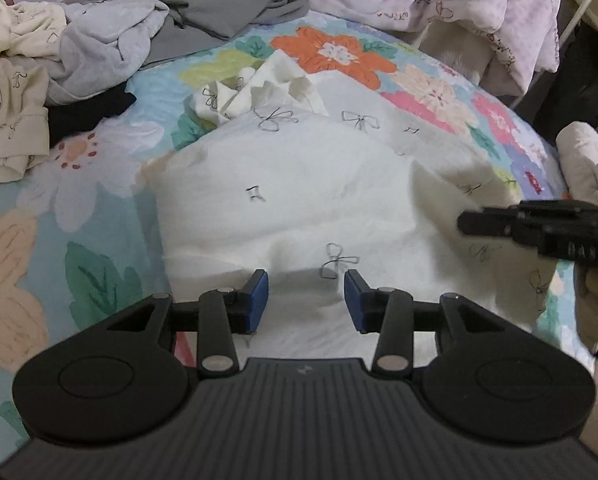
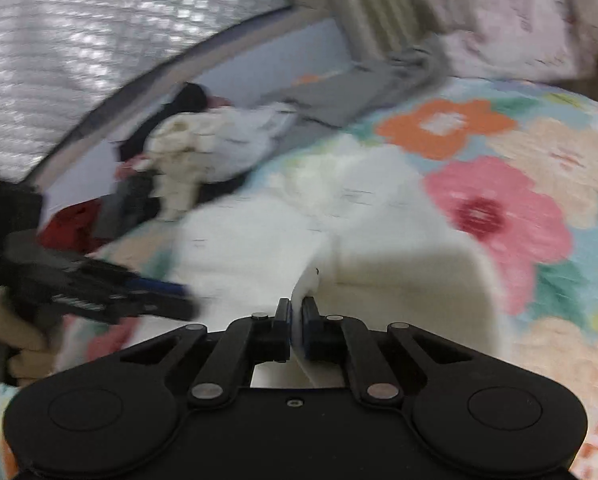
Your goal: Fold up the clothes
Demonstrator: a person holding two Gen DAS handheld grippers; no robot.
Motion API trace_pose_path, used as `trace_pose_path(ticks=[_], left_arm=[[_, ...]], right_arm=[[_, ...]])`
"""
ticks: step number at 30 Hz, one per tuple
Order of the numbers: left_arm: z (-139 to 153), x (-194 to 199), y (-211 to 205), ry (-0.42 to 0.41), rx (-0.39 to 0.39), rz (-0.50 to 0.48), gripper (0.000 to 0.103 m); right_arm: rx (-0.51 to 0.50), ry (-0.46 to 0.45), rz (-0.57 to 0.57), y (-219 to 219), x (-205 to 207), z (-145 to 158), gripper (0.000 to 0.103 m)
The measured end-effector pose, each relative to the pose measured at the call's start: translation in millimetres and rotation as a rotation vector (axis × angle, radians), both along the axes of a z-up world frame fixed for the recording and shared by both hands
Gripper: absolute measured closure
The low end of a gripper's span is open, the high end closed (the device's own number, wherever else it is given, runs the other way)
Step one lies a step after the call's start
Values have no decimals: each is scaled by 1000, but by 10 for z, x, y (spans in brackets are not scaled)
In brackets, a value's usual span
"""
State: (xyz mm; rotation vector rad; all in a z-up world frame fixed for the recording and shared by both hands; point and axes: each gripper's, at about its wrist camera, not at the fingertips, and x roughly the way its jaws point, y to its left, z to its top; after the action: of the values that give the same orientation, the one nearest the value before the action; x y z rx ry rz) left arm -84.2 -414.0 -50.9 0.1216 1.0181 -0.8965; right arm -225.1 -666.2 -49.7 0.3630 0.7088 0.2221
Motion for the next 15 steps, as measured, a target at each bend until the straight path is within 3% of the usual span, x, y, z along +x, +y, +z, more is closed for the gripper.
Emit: trace_pose_path(ticks=[4, 11, 15], left_arm=[[114, -72, -54, -23, -40, -19, 62], [130, -85, -172, -2, -43, 22, 58], [7, -80, -139, -18, -59, 54, 57]], right_arm=[[30, 19, 120, 347, 104, -40, 95], [-39, 77, 212, 669, 86, -118, 95], [61, 130, 275, 650, 78, -184, 94]])
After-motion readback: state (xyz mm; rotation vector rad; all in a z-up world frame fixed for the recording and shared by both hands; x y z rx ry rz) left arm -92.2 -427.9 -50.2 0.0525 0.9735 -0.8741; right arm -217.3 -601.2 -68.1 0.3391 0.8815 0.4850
